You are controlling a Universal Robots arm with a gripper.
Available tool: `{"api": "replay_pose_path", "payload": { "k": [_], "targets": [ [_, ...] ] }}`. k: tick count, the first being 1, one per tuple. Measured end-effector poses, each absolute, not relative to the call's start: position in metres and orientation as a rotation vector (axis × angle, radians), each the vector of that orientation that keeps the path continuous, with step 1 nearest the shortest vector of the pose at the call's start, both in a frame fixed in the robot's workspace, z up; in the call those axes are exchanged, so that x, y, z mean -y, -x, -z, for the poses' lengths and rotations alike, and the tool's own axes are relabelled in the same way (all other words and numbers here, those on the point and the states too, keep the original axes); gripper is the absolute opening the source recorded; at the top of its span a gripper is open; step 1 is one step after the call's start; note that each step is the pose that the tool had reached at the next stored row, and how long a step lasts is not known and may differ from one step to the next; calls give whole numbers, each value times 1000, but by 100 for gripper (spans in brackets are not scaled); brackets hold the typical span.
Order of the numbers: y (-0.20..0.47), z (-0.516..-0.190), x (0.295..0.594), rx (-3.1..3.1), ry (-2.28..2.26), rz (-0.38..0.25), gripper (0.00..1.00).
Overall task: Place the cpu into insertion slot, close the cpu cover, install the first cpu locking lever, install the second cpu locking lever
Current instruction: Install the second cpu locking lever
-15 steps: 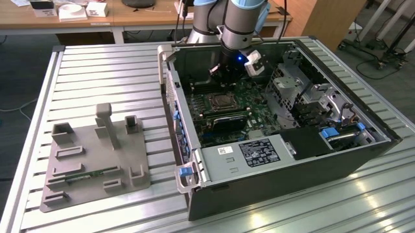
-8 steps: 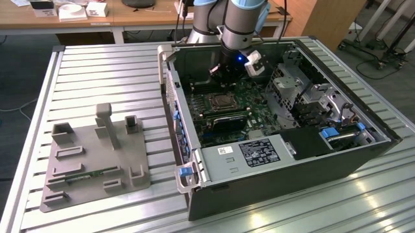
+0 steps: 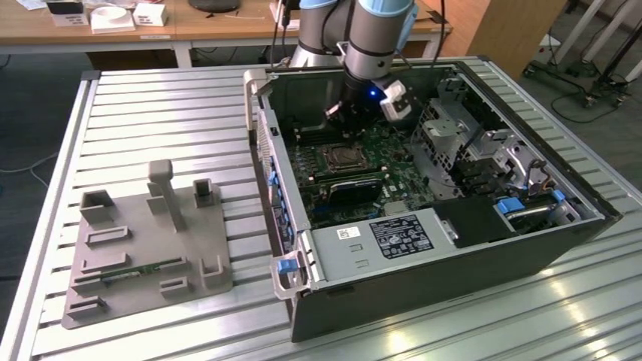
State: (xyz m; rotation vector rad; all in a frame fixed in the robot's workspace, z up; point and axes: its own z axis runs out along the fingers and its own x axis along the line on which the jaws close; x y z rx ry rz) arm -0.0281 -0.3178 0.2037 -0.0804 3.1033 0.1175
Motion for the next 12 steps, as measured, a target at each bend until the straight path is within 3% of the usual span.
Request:
{"api": "replay_pose_path", "payload": {
  "k": [12],
  "targets": [
    [28,-211,322,-3105,81,-88,10]
  ]
}}
